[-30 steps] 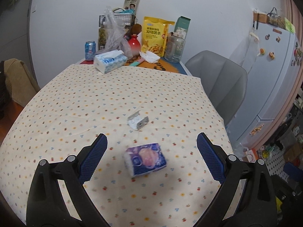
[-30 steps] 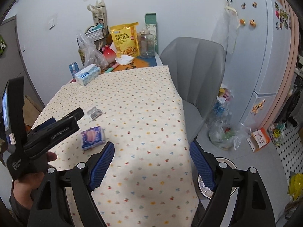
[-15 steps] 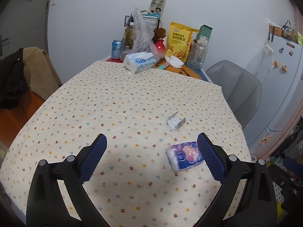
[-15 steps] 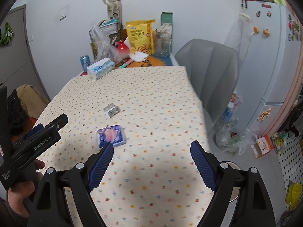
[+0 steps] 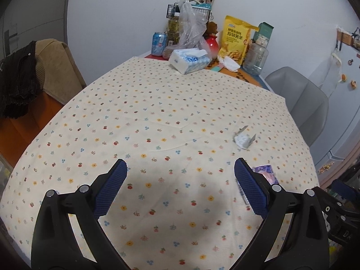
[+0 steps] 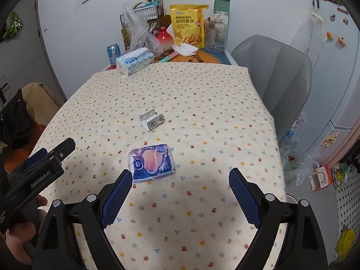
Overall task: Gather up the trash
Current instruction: 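Close the right tool on the blue-pink tissue pack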
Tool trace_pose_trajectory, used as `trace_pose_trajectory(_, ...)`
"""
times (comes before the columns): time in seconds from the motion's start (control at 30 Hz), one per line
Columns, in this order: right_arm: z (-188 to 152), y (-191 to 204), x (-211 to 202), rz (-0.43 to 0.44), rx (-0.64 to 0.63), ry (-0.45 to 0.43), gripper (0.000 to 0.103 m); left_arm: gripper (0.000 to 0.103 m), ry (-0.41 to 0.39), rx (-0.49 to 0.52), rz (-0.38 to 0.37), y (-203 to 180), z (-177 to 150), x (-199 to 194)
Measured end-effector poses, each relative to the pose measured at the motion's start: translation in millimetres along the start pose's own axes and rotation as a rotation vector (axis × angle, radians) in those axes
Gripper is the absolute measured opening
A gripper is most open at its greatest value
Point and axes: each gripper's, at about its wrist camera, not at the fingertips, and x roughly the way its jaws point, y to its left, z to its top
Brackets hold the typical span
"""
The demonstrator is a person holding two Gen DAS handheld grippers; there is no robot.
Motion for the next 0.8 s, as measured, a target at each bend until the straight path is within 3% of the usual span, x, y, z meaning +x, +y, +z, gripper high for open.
trace_pose_trajectory(0.6, 10.8, 13.1, 88.3, 0.033, -0.027, 0.141, 0.066, 0.095, 0.089, 0.002, 0.031, -1.6, 2.0, 58.6)
trace_pose_trajectory(0.8, 10.1, 12.9, 103.9, 0.06, -0.039, 0.174, 0.051, 0.095, 0.102, 0.014, 0.037, -6.0, 1.6, 64.4)
